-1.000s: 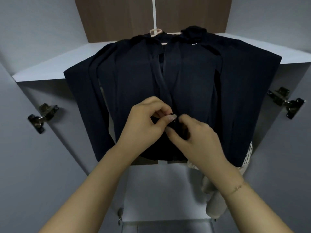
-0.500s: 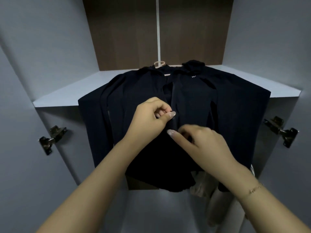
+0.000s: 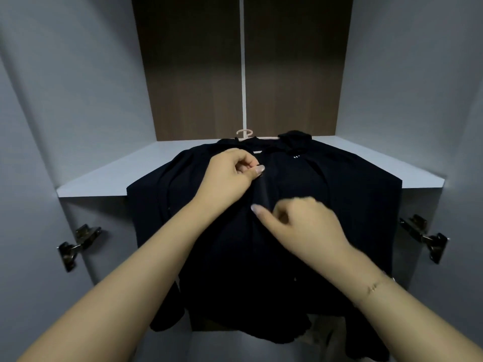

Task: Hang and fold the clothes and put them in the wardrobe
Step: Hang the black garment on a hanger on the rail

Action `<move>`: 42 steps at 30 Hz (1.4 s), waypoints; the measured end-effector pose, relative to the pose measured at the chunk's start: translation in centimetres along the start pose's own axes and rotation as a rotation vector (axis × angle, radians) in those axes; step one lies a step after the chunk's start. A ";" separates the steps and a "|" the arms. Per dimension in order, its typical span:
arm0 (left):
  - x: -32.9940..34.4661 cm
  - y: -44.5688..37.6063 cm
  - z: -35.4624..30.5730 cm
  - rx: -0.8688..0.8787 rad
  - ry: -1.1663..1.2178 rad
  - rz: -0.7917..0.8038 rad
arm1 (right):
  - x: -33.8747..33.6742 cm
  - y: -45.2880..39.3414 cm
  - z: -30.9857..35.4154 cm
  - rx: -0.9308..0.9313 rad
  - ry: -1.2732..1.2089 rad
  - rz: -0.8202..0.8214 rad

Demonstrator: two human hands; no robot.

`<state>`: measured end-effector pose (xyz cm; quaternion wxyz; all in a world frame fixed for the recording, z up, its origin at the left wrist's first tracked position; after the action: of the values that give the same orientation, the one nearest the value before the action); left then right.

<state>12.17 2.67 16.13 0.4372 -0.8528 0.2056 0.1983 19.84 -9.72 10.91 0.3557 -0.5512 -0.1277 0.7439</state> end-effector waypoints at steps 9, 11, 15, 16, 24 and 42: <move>-0.8 -2.3 1.2 -0.036 -0.117 -0.079 | 1.4 -0.6 0.6 -0.127 -0.006 0.020; -0.8 -2.7 2.1 -0.076 -0.087 -0.037 | 2.3 0.5 0.2 -0.104 0.035 0.129; -0.5 -2.8 2.7 -0.108 0.009 -0.009 | 0.3 -2.7 0.6 -0.058 0.010 -0.031; -0.4 -3.0 2.8 -0.110 0.033 0.005 | -0.3 -4.0 0.9 -0.040 -0.002 -0.074; 0.2 -4.7 3.6 -0.136 0.051 0.006 | 1.7 -5.8 1.7 -0.105 0.066 -0.003; 1.5 -4.9 4.9 -0.094 0.174 0.061 | 1.0 -10.5 1.5 -0.074 0.046 0.150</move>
<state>15.20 9.05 16.00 0.3710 -0.8796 0.2592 0.1464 22.43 -1.24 16.77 0.2810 -0.5890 -0.1052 0.7504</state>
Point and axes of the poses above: each hand's wrist, its own y-axis away from the middle knuckle, its own x-axis out of the palm, z = x × y, the point moved 5 cm from there along -y, towards the middle knuckle, and after that the axes turned 7 degrees about -y, right-handed, at the moved point
